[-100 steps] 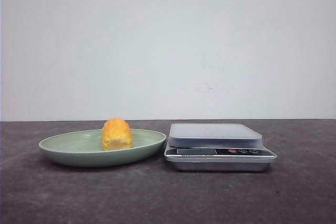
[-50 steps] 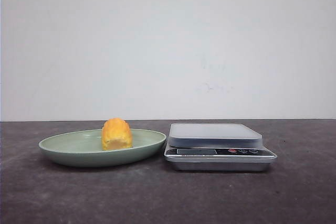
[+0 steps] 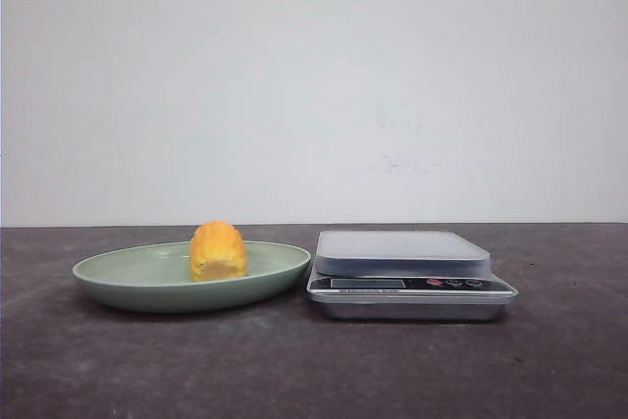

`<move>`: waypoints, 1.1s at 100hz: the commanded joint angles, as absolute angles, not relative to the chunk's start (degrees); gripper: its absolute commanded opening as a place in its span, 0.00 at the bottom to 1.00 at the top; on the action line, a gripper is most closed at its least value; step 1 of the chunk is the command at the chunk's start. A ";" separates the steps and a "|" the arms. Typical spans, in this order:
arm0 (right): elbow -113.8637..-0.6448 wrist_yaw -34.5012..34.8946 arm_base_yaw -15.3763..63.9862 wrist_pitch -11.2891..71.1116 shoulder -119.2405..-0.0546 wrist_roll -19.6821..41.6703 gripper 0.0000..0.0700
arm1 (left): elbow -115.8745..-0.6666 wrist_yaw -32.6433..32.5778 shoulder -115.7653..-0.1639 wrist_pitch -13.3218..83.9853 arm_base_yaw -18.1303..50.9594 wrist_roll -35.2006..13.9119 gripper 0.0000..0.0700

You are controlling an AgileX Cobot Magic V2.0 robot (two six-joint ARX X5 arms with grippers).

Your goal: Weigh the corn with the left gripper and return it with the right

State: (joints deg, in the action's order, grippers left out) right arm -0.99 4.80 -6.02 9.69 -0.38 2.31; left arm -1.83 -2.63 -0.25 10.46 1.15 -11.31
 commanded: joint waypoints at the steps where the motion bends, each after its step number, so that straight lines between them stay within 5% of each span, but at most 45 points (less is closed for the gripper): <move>1: -0.75 4.91 -6.09 9.02 -0.23 2.15 0.01 | -0.80 -2.52 -0.19 10.28 1.08 -10.55 0.01; 38: -0.75 5.15 -6.09 9.04 -0.23 3.77 0.01 | -0.80 -2.46 -0.19 10.31 1.08 -11.49 0.01; 74: -1.28 6.04 -6.07 8.62 -0.23 11.27 0.01 | -2.55 1.58 -0.43 10.35 1.08 -23.14 0.01; 110: -20.69 4.56 -4.43 9.80 -8.67 19.25 0.00 | -25.65 3.29 -15.18 16.49 1.15 -25.96 0.01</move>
State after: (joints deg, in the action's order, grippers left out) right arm -16.93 4.47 -4.82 9.54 -5.87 16.45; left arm -20.58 1.80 -11.68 17.37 1.15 -25.52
